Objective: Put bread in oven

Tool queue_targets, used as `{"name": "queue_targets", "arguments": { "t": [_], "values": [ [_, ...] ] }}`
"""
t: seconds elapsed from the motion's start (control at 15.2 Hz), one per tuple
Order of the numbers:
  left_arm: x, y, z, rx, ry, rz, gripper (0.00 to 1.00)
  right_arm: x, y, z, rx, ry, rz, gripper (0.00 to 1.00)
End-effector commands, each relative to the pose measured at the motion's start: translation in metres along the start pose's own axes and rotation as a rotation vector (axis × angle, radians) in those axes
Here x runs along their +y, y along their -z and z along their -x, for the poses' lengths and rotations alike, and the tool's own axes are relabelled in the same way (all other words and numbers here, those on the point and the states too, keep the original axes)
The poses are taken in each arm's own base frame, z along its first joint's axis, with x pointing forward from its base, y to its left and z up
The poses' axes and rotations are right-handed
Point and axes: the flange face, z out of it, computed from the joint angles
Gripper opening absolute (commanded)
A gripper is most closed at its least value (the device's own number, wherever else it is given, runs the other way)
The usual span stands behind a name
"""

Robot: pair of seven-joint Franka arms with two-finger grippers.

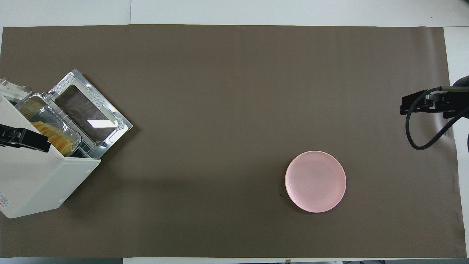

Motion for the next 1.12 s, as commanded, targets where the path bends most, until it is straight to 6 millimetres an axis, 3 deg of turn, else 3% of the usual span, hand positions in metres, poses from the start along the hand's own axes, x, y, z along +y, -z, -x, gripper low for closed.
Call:
{"name": "queue_targets", "arguments": {
  "t": [0.0,1.05],
  "values": [
    [0.0076,0.0038,-0.0228,-0.02,-0.002,0.011,1.0,0.0011,0.0009,0.0071,0.005,0.001,0.009,1.0],
    [0.0048,0.0014,-0.0262,0.004,0.008,0.008,1.0,0.0011,0.0009,0.0071,0.005,0.001,0.009,1.0]
  ]
}}
